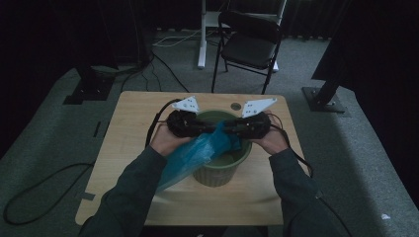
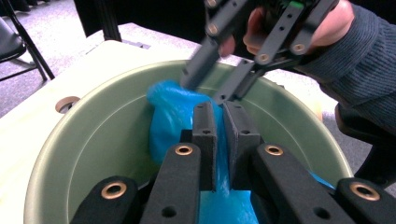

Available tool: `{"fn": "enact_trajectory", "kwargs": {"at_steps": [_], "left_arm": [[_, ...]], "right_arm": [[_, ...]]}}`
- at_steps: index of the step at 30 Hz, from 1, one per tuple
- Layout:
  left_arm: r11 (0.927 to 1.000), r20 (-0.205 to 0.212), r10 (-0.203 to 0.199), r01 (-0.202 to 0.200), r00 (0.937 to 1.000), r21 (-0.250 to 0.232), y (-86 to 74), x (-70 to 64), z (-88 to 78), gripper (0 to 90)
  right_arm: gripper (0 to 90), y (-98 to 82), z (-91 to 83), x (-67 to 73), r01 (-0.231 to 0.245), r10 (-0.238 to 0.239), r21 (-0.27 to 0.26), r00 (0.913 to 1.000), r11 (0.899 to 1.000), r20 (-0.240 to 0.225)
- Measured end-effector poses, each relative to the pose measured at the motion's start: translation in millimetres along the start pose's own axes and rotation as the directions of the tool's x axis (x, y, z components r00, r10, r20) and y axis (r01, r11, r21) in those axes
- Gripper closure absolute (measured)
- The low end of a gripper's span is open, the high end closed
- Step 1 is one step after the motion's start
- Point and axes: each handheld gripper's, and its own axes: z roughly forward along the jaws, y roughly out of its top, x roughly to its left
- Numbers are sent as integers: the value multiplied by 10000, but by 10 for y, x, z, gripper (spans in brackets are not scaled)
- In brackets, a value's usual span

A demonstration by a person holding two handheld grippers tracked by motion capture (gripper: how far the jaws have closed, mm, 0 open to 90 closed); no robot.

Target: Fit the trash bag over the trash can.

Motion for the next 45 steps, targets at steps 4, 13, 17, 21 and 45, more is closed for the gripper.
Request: {"fn": "enact_trajectory", "kwargs": {"at_steps": [4, 13, 17, 21, 45], "left_arm": [[10000, -5, -29, 29, 10000, -27, -4, 1, -4, 825], [10000, -32, 37, -37, 10000, 12, -5, -2, -4, 827], [10000, -45, 40, -40, 10000, 18, -7, -2, -5, 820], [9999, -275, 119, -116, 9995, 113, -20, -12, -81, 750], [9960, -597, -894, 892, 9942, -67, -835, -44, -807, 401]], "right_arm": [[900, 13, 17, 20, 177, -176, -59, 9998, 9998, 137], [592, 13, -65, -14, 43, -41, -391, 10000, 9992, 56], [517, 0, -57, -13, 3, 4, -349, 9998, 9994, 206], [508, -32, -62, -18, -54, 62, -387, 9998, 9992, 192], [505, -107, -152, -34, -255, 275, -522, 9989, 9983, 377]]}}
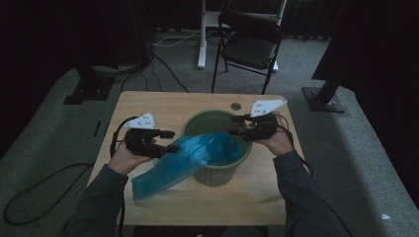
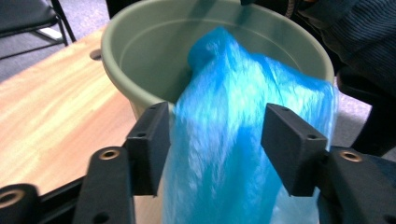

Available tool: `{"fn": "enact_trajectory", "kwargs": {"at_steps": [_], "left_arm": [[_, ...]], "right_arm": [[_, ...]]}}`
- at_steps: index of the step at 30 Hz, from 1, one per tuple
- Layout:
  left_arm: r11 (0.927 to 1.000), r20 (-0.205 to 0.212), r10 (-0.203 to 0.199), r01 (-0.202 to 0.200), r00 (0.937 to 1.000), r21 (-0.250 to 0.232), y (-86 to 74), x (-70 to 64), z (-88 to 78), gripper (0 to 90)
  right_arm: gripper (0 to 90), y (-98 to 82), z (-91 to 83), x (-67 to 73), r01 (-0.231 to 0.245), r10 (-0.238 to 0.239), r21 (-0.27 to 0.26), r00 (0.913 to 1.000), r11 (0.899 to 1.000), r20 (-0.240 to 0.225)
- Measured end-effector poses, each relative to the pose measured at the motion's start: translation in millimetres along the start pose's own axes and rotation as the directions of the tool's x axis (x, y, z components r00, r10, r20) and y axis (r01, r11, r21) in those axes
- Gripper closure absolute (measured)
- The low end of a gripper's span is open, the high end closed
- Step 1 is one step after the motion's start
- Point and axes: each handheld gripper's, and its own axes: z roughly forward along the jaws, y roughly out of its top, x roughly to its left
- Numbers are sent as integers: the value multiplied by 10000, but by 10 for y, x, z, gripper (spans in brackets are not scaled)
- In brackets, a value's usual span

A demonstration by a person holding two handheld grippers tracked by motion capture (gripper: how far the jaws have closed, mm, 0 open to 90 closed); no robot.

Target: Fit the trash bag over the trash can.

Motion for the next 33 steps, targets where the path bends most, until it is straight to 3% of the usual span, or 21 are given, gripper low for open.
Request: {"fn": "enact_trajectory", "kwargs": {"at_steps": [2, 8, 13, 16, 20, 25, 27, 33], "left_arm": [[9998, 81, -190, 191, 9998, -96, -28, 15, 9, 378], [9995, 100, -241, 238, 9997, 221, -61, -4, 130, 378], [9994, 127, -173, 169, 9998, 288, -44, -34, 185, 633], [9995, -128, -88, 92, 9999, 288, 0, -64, 190, 768], [9999, -154, -63, 62, 9999, -82, 86, -85, 162, 880], [9990, -253, -211, 201, 9995, -389, 193, -59, 178, 888], [9967, -277, -437, 417, 9987, -699, 252, -34, 199, 888], [9914, -460, -852, 801, 9953, -1030, 374, 12, 274, 890]], "right_arm": [[505, 0, 4, 4, -13, 13, -3, 10000, 10000, 2], [505, -8, -5, 1, -10, 10, -40, 10000, 10000, 1], [505, -24, -36, 1, -35, 35, -76, 10000, 10000, 35], [505, -34, -52, 7, -39, 39, -109, 10000, 9999, 30], [507, -39, -63, 22, -24, 24, -143, 10000, 9999, 21], [506, -29, -59, 53, 29, -30, -161, 10000, 9999, -62], [503, -24, -56, 73, 95, -97, -185, 9999, 9998, -139], [497, 0, -65, 132, 242, -250, -287, 9994, 9993, -255]]}}
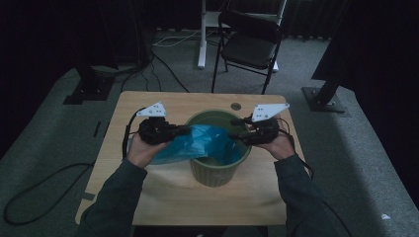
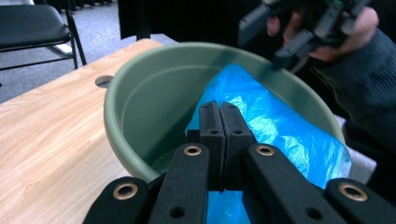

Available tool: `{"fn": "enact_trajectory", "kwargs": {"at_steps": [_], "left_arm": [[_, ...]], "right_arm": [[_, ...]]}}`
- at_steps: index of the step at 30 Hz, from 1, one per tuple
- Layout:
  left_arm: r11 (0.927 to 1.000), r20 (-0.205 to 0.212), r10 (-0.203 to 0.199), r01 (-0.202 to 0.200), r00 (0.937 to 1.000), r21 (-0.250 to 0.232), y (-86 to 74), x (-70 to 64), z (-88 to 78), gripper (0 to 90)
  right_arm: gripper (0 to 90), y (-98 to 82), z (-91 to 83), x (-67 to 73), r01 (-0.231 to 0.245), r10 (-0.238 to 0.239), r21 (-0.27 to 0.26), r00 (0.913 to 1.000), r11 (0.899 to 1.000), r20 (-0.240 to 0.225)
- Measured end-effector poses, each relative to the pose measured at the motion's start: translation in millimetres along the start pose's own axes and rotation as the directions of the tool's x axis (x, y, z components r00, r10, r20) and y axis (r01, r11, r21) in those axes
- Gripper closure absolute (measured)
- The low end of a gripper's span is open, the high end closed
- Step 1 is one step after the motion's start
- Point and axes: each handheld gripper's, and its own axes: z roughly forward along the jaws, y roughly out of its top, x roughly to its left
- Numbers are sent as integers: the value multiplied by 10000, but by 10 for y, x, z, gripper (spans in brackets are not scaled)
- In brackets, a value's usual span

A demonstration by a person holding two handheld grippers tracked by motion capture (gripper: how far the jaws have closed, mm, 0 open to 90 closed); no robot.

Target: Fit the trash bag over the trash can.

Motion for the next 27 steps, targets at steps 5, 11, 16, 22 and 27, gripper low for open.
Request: {"fn": "enact_trajectory", "kwargs": {"at_steps": [5, 11, 16, 22, 27], "left_arm": [[9989, -351, -393, 383, 9986, -281, 88, 34, 74, 891], [9958, -871, -776, 730, 9932, -553, 165, 45, 145, 892], [9944, -1321, -915, 836, 9870, -643, 226, 22, 206, 892], [9953, -1592, -850, 763, 9836, -603, 277, -26, 275, 892], [9946, -1595, -892, 795, 9832, -660, 302, -46, 308, 891]], "right_arm": [[491, 14, 1, 39, 95, -96, -72, 9999, 9999, -93], [474, 22, 41, 87, 105, -106, -49, 9997, 9999, -217], [438, 42, 97, 133, 160, -163, -78, 9994, 9998, -312], [388, 94, 149, 203, 334, -338, -118, 9987, 9994, -387], [424, 145, 199, 271, 625, -628, -115, 9976, 9980, -276]]}}
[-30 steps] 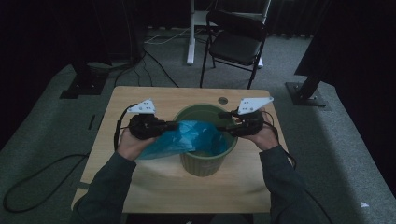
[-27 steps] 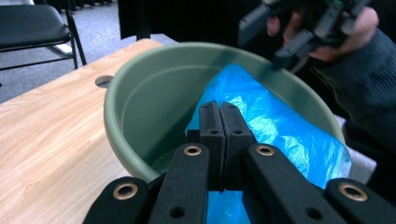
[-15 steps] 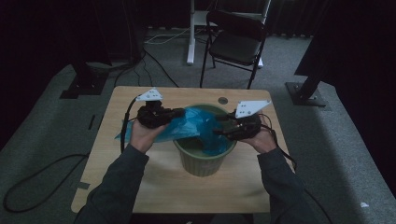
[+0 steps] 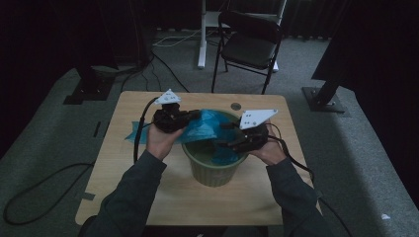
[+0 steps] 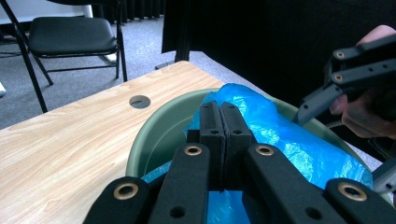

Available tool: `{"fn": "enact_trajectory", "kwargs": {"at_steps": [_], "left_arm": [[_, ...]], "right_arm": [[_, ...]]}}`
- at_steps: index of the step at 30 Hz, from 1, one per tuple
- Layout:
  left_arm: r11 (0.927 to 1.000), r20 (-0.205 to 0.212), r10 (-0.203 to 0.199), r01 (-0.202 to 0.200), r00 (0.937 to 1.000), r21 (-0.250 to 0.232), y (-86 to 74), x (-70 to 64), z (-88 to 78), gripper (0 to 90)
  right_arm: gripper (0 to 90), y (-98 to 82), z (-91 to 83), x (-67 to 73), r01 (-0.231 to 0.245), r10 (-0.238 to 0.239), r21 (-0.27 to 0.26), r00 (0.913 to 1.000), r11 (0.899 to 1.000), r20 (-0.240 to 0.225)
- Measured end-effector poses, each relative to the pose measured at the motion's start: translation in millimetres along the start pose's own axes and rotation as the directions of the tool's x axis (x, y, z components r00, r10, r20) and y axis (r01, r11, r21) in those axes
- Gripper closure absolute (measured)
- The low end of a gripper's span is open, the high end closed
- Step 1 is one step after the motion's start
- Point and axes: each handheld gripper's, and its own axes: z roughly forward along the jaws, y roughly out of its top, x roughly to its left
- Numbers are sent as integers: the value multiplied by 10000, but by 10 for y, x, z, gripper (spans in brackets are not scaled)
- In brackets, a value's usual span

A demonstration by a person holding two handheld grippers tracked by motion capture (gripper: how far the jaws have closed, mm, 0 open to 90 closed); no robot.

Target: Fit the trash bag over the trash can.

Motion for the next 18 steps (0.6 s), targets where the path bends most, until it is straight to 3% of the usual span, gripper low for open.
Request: {"fn": "enact_trajectory", "kwargs": {"at_steps": [4, 8, 13, 18], "left_arm": [[9996, 30, 197, -198, 9998, 202, 1, -28, 22, 889], [9989, 217, 305, -312, 9993, 337, -5, -31, 7, 863], [9977, 238, 564, -572, 9981, 351, -10, -21, -115, 784], [9978, -122, 639, -636, 9979, 185, -20, 64, -312, 760]], "right_arm": [[638, 34, 0, 30, 192, -193, 33, 9990, 9998, 408], [847, 45, -62, -11, -8, 11, -48, 9972, 10000, 754], [886, 11, -151, -85, -310, 324, -147, 9932, 9994, 1120], [886, -39, -228, -145, -478, 507, -277, 9919, 9985, 1169]]}}
